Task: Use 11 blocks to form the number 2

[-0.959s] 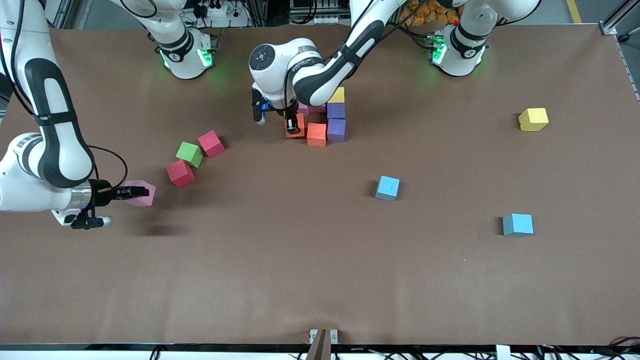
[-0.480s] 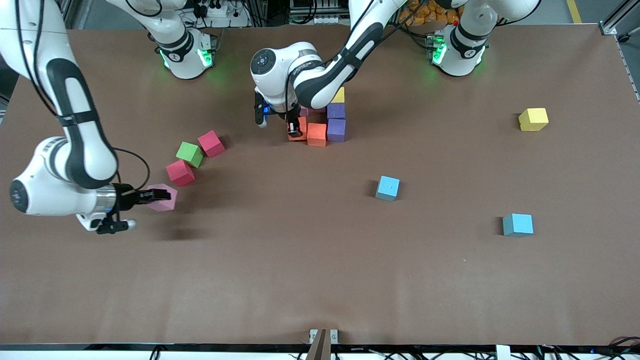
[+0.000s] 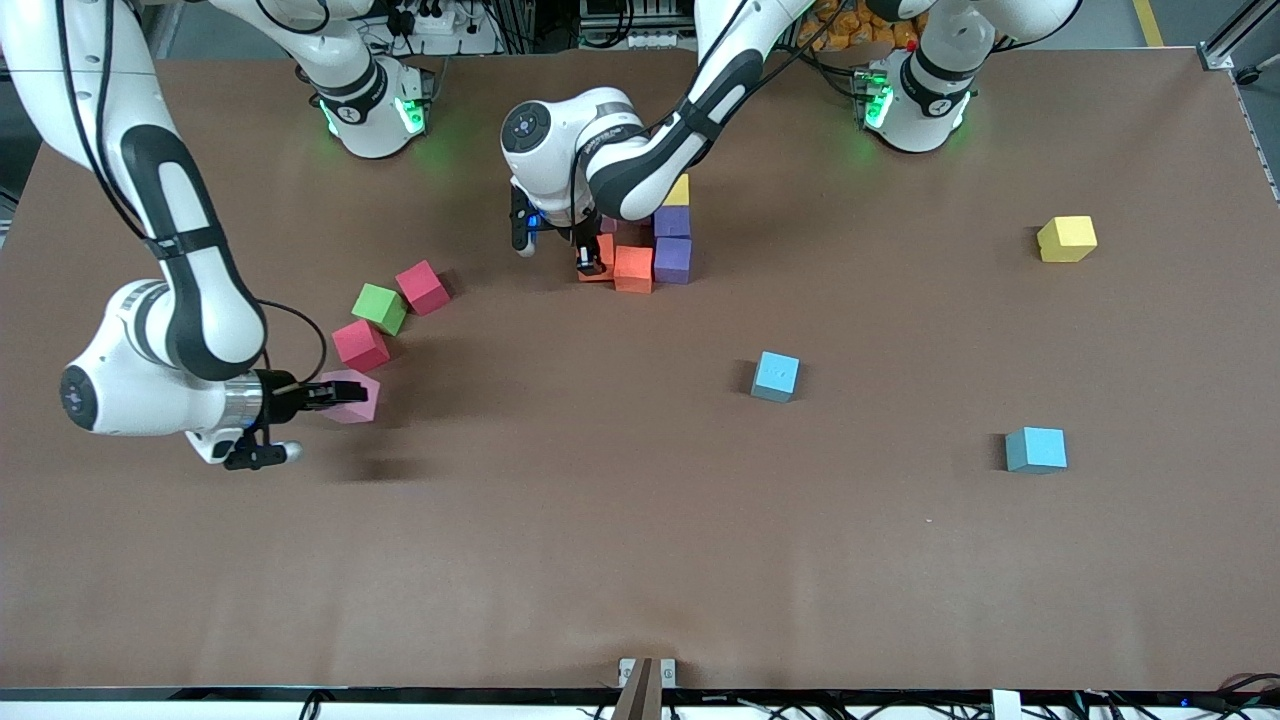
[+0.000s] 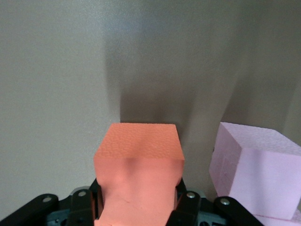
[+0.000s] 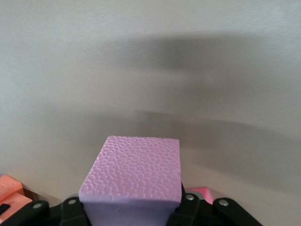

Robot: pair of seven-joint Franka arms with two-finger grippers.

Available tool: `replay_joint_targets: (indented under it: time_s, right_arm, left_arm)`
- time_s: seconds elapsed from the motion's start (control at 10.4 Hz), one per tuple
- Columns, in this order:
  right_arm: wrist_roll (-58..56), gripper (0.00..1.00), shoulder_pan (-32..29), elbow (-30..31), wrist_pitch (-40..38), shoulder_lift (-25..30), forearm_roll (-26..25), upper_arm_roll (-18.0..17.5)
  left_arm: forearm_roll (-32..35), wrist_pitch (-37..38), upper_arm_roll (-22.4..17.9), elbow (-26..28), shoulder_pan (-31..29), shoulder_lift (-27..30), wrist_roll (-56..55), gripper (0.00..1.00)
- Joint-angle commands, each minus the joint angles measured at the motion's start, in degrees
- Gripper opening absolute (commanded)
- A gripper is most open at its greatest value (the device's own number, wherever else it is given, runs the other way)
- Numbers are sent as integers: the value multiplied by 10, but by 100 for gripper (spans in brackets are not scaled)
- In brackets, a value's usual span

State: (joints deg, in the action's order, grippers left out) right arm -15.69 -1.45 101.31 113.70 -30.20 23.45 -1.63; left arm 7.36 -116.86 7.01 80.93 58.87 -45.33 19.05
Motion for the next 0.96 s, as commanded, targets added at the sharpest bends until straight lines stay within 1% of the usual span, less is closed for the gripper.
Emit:
replay_joint_targets:
  time_s: [0.0,0.48,0.86]
  right_arm:
    - [51,26,38,3,11,9,10,4]
    - [154,26,90,4,24,19,5,5]
    - [184,26,107,12,35,26,5,4]
  left_arm:
    - [-13,3,-12,-29,10,-19,31,37]
    - [-13,0,-21,-28,20,-23,40,37]
    - [-12,0,-21,-28,20,-25,56,37]
